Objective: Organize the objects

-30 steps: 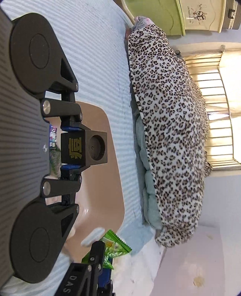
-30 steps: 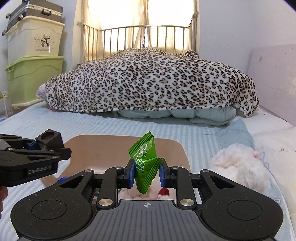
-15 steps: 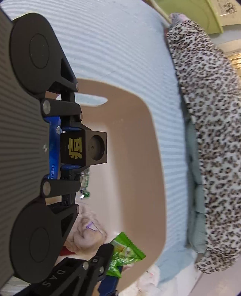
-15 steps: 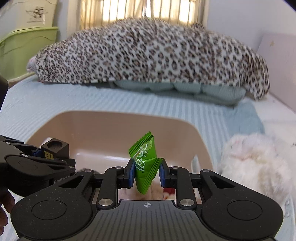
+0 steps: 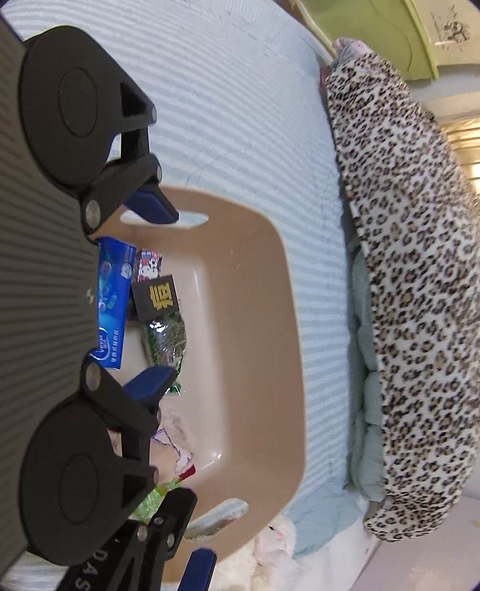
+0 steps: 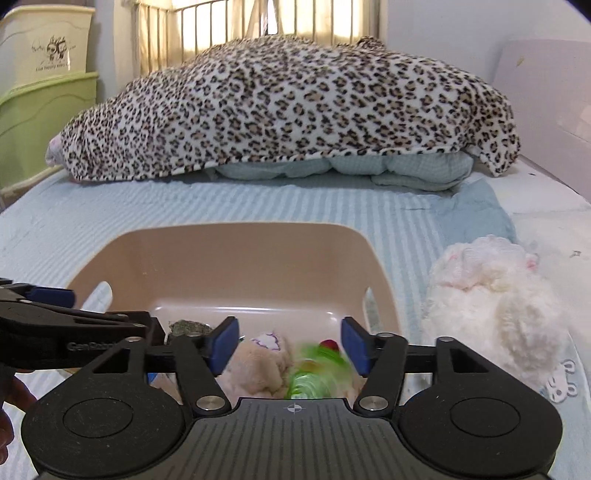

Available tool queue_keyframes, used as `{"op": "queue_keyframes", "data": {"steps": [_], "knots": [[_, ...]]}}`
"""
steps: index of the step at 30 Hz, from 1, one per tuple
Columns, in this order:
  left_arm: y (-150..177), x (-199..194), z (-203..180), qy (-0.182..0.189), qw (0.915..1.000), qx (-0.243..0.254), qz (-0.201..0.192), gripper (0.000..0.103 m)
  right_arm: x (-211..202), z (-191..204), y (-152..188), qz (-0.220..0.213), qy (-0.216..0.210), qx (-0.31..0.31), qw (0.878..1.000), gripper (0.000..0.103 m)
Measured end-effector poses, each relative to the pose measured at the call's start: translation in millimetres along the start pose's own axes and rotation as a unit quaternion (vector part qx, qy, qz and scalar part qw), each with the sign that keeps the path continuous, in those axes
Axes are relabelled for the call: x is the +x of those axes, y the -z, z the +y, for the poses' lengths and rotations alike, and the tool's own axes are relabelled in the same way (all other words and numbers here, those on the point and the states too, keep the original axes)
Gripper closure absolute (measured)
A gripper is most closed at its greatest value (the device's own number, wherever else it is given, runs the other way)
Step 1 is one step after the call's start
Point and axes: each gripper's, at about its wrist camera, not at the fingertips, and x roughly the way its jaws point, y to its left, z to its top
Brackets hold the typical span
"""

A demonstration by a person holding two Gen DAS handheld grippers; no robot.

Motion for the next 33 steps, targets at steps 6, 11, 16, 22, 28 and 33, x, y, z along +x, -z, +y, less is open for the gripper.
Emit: {"op": "queue_keyframes", "data": {"steps": [6, 11, 16, 22, 28, 33], "knots": [[14.7, -28.9, 2.8, 0.002, 0.9999, -0.006, -0.014, 0.014, -31.7, -2.3, 6.2, -0.01, -0.003, 0.008, 1.0, 0.026], [29.6, -53.0, 4.1, 0.007, 0.9997, -0.005, -0.024, 0.014, -59.3, 3.1, 17.1, -0.019, 0.004, -0.005, 1.0, 0.023], [45.1, -79.2, 5.1, 0.013, 0.9992, -0.006, -0.037, 0.014, -82.0, 3.2, 30.9, -0.016, -0.006, 0.009, 1.0, 0.018], [66.4, -105.0, 9.8, 0.021, 0.9987, -0.015, -0.043, 0.014, -106.2, 7.4, 49.1, -0.016, -0.01, 0.01, 1.0, 0.017], [84.8, -128.9, 13.0, 0.023, 0.9982, -0.016, -0.053, 0.014, -129.2, 13.7, 59.7, -0.022, -0.01, 0.005, 1.0, 0.017], [98.7, -141.7, 17.7, 0.029, 0.9981, -0.016, -0.053, 0.014, -142.2, 14.1, 66.9, -0.017, -0.02, 0.005, 1.0, 0.016]]}}
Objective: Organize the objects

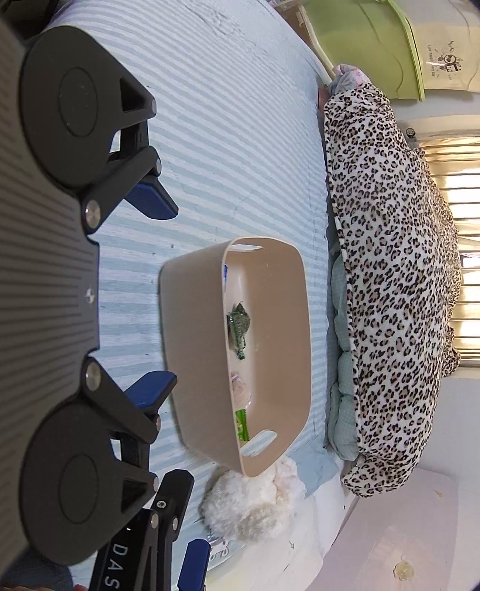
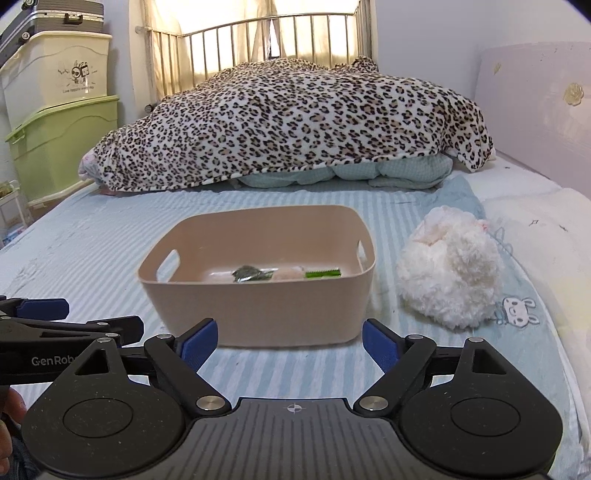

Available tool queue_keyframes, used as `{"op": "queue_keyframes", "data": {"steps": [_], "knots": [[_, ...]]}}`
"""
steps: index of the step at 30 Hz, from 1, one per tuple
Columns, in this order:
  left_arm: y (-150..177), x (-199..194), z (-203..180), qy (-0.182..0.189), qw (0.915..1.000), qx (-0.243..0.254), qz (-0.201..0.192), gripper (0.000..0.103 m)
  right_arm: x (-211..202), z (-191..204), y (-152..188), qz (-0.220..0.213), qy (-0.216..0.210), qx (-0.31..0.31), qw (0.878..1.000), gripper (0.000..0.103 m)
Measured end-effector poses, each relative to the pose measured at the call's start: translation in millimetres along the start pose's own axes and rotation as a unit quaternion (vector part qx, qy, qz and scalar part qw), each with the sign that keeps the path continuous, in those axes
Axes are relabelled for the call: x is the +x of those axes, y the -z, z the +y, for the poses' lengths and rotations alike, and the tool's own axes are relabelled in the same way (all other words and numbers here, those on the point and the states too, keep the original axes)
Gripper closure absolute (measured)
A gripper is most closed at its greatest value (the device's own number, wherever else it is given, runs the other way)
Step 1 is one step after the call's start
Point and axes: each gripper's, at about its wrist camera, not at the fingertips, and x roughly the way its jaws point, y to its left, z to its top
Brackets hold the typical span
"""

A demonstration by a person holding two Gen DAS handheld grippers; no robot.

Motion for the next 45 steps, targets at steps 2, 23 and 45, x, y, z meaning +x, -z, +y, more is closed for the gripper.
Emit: {"op": "queue_keyframes", "data": {"steps": [2, 23, 45], "knots": [[4.3, -5.8, 0.2, 0.0, 1.0, 0.002, -0.002, 0.014, -5.8, 0.4, 3.4, -0.001, 0.001, -0.003, 1.0, 0.016], [42.3, -65.0, 8.5, 0.026, 0.9996, 0.012, 0.001, 0.014, -63.5, 4.0, 37.6, 0.002, -0.014, -0.012, 1.0, 0.014], [48.7, -92.5, 2.2, 0.027, 0.9994, 0.017, -0.012, 0.014, -83.4, 1.1, 36.7, -0.008, 0.004, -0.015, 1.0, 0.014]]}}
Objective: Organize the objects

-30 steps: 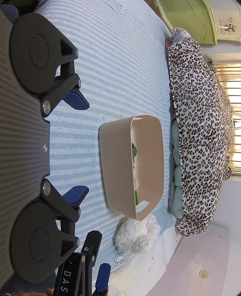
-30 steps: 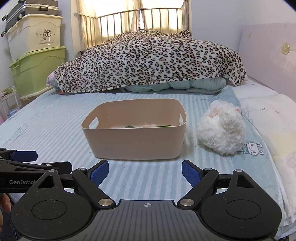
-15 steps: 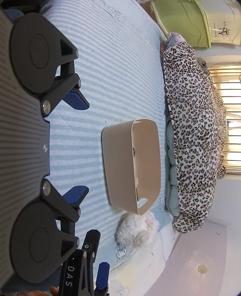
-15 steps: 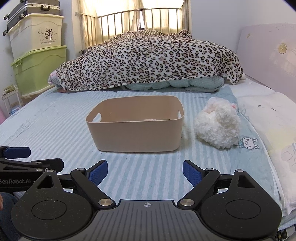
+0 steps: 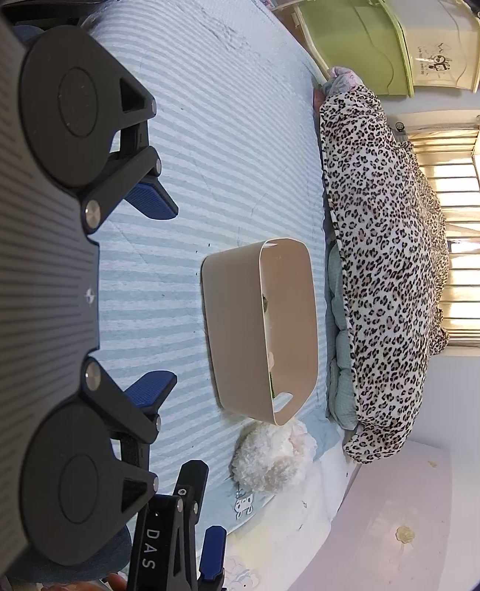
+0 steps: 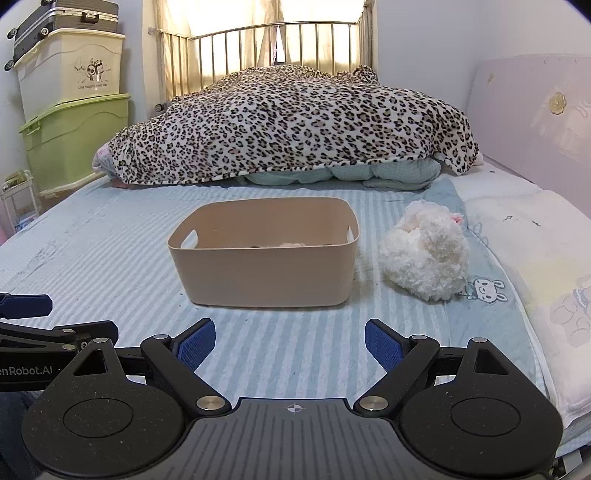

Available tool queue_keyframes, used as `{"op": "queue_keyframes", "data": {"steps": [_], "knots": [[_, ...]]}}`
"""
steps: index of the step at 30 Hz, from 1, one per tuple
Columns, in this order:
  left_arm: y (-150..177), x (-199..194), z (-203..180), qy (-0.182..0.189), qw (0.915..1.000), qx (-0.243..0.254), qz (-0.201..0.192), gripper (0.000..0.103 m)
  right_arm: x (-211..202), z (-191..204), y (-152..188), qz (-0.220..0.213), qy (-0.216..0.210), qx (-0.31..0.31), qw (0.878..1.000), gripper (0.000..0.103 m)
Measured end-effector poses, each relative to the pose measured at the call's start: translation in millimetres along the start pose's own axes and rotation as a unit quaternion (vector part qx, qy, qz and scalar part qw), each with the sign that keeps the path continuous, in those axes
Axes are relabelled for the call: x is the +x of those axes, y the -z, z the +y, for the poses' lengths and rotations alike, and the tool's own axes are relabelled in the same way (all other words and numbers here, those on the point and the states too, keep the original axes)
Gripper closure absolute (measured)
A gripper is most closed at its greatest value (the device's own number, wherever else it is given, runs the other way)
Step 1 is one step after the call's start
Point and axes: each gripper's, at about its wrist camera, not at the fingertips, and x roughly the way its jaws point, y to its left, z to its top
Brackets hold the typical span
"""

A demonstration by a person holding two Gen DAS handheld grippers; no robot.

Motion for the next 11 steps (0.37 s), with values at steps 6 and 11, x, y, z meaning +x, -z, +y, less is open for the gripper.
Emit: {"op": "queue_keyframes", "data": {"steps": [6, 11], "knots": [[1.4, 1.1, -3.0, 0.005, 1.0, 0.001, 0.003, 0.008, 1.3, -0.5, -0.5, -0.001, 0.0, 0.003, 1.0, 0.014], [2.1, 2.4, -3.2, 0.0, 1.0, -0.005, 0.0, 0.002, 4.9, -3.7, 1.3, 0.003, -0.004, 0.008, 1.0, 0.013]]}}
